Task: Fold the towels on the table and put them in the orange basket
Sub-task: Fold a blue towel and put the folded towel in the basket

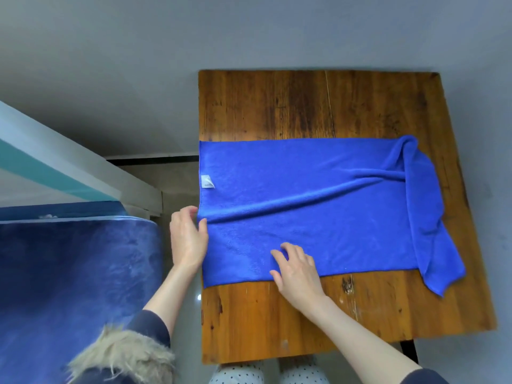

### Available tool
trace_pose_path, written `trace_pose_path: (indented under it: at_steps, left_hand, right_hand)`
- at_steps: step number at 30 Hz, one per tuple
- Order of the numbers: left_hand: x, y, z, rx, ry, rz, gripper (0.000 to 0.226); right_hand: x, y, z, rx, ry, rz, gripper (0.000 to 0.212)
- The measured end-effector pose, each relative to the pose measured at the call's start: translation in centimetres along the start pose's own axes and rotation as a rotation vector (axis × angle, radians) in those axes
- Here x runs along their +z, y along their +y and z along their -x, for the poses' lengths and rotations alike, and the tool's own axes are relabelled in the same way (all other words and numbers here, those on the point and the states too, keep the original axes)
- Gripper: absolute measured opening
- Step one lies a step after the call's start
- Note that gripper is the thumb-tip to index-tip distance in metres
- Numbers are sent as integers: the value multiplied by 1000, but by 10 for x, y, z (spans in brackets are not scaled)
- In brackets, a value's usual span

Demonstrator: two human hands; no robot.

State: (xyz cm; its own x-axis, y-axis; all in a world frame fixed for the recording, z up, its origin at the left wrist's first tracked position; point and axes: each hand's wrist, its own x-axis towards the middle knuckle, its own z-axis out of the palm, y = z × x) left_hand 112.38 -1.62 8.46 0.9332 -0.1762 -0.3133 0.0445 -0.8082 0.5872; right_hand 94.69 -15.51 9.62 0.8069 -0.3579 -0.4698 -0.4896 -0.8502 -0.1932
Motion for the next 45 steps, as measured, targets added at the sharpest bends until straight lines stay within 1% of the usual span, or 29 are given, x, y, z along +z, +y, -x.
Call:
trace_pose_path:
  at_steps: [1,2,3,4,5,7,8,11,13,15,16,18,20,21,23,25,29,33,36,39,43,45]
  left_hand:
    - [6,2,8,116,-16,-68,39]
    - [13,3,18,242,-51,-162,48]
    - [20,4,28,358,-107,-268,60]
    - [26,5,37,443,-199,-371,73]
    - [31,6,44,477,-313,-463,86]
    - [40,4,53,439,-511,-619,104]
    - [42,3,56,412,-563,-694,110]
    - [43,5,61,367,-609,-801,118]
    - [41,7,61,356,-616,-834,118]
    - [39,11,62,342,-615,-839,113]
    - [39,16,63,327,-608,-821,108]
    - [41,27,65,315,-546,-761,86]
    - [48,41,68,358,-459,-722,67]
    - [54,49,70,387,-439,-718,65]
    - [70,66,76,422,-460,-719,69]
    - [92,85,83,462,-491,-743,75]
    - [143,131,101,565,-525,-793,80]
    - [194,179,119,613,-519,-755,80]
    - [229,212,126,647,-527,-757,82]
    - [255,235,131,626,-569,-780,85]
    - [269,243,134,569,-579,-810,90]
    - [267,243,135,554,-583,-799,90]
  right_hand:
    - [0,5,1,18,-52,-8,56]
    - [2,12,3,11,-124,8,63]
    - [3,18,6,12,-201,9,66]
    - [5,21,8,12,-250,21,67]
    - [5,22,10,-3,-275,48,68]
    - [8,21,15,-22,-303,47,70]
    - [7,19,17,-23,-319,37,70]
    - [7,19,22,-32,-352,13,66]
    - [3,23,23,-42,-363,-31,61]
    - [-4,31,24,-39,-364,-127,55]
    - [-9,36,24,-21,-352,-199,53]
    - [-16,53,25,18,-283,-304,50]
    - [-19,77,26,30,-174,-297,49]
    - [-20,92,26,41,-114,-282,49]
    - [-24,125,26,86,1,-278,49]
    - [-32,160,27,171,95,-289,48]
    - [-50,231,26,395,210,-306,42]
    - [-63,296,25,613,324,-430,33]
    - [-67,334,16,685,296,-498,34]
    - [-69,355,-2,681,251,-619,32]
    - [-72,357,-27,686,209,-619,29]
    - [-76,356,-34,722,182,-677,29]
